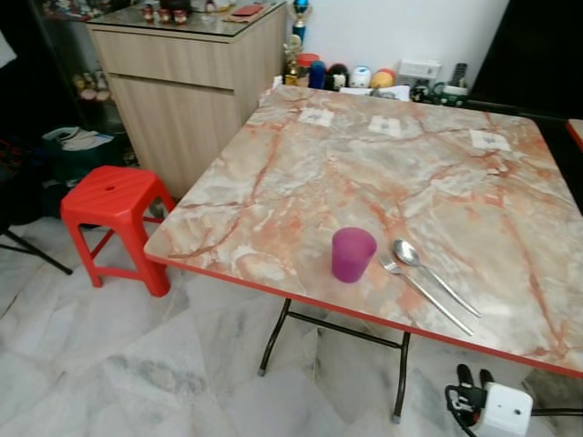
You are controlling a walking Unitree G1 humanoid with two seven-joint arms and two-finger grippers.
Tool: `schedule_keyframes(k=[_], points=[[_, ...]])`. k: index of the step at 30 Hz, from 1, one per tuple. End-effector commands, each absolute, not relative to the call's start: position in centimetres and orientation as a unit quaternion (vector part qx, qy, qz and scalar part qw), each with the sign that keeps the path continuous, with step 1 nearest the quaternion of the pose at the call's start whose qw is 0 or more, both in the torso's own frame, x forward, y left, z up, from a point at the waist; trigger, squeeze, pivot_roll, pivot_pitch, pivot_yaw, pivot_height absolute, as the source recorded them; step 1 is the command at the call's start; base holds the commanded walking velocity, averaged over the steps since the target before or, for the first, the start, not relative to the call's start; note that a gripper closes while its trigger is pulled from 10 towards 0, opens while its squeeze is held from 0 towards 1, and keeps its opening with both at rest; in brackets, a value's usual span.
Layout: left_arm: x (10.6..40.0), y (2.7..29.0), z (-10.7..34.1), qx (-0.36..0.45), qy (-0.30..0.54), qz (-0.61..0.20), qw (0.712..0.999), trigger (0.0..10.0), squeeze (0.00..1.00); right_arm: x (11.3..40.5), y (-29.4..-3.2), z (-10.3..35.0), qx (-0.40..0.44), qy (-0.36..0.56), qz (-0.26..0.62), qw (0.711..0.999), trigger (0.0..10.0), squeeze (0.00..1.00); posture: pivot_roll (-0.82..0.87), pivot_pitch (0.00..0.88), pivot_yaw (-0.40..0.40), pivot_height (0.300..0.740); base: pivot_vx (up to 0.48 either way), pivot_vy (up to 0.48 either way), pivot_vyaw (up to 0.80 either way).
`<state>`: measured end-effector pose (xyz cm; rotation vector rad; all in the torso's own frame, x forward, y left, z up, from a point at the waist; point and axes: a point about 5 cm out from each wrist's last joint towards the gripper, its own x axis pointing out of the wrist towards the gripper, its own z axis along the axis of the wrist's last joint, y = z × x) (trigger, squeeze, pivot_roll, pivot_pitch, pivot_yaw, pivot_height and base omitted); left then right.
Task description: Setting the table
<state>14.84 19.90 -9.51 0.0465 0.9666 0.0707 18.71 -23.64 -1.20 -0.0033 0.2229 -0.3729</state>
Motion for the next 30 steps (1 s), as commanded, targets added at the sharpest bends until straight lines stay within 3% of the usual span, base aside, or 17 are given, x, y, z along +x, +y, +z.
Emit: schedule_keyframes(k=[1, 5, 9, 15, 21, 26, 30], points=[[13.9, 19.8, -9.9, 0.023, 0.485, 0.036, 0.874, 10.0, 0.00, 17.9, -24.4, -1.5, -0.012, 0.129, -0.206, 0.970, 10.0, 0.00, -0.03, 0.028, -0.034, 0.740, 0.000, 0.000, 0.00], [14.0, 19.8, -9.9, 0.024, 0.485, 0.035, 0.874, 10.0, 0.00, 17.0, -24.6, -1.0, -0.031, 0.131, -0.201, 0.970, 10.0, 0.00, -0.03, 0.026, -0.036, 0.740, 0.000, 0.000, 0.00], [14.1, 19.9, -9.9, 0.026, 0.484, 0.035, 0.874, 10.0, 0.00, 15.3, -24.9, 0.2, -0.105, 0.139, -0.186, 0.967, 10.0, 0.00, -0.04, 0.027, -0.037, 0.740, 0.000, 0.000, 0.00], [14.0, 21.5, -9.6, 0.029, 0.484, 0.041, 0.874, 10.0, 0.00, 14.7, -25.0, 2.6, -0.066, 0.103, -0.191, 0.974, 10.0, 0.00, -0.04, 0.040, -0.037, 0.740, 0.000, 0.000, 0.00], [13.9, 22.2, -9.5, 0.030, 0.484, 0.045, 0.874, 10.0, 0.00, 17.5, -24.4, 6.5, -0.051, 0.028, -0.181, 0.982, 10.0, 0.00, -0.05, 0.050, -0.039, 0.740, 0.000, 0.000, 0.00], [12.6, 22.5, -9.8, 0.027, 0.489, 0.050, 0.870, 10.0, 0.00, 22.8, -23.9, 10.3, -0.033, -0.037, -0.157, 0.986, 10.0, 0.00, -0.04, 0.060, -0.042, 0.740, 0.000, 0.000, 0.00], [12.1, 22.4, -10.0, 0.024, 0.490, 0.053, 0.870, 10.0, 0.00, 24.4, -24.0, 10.9, -0.011, -0.043, -0.163, 0.986, 10.0, 0.00, -0.03, 0.062, -0.043, 0.740, 0.000, 0.000, 0.00]])
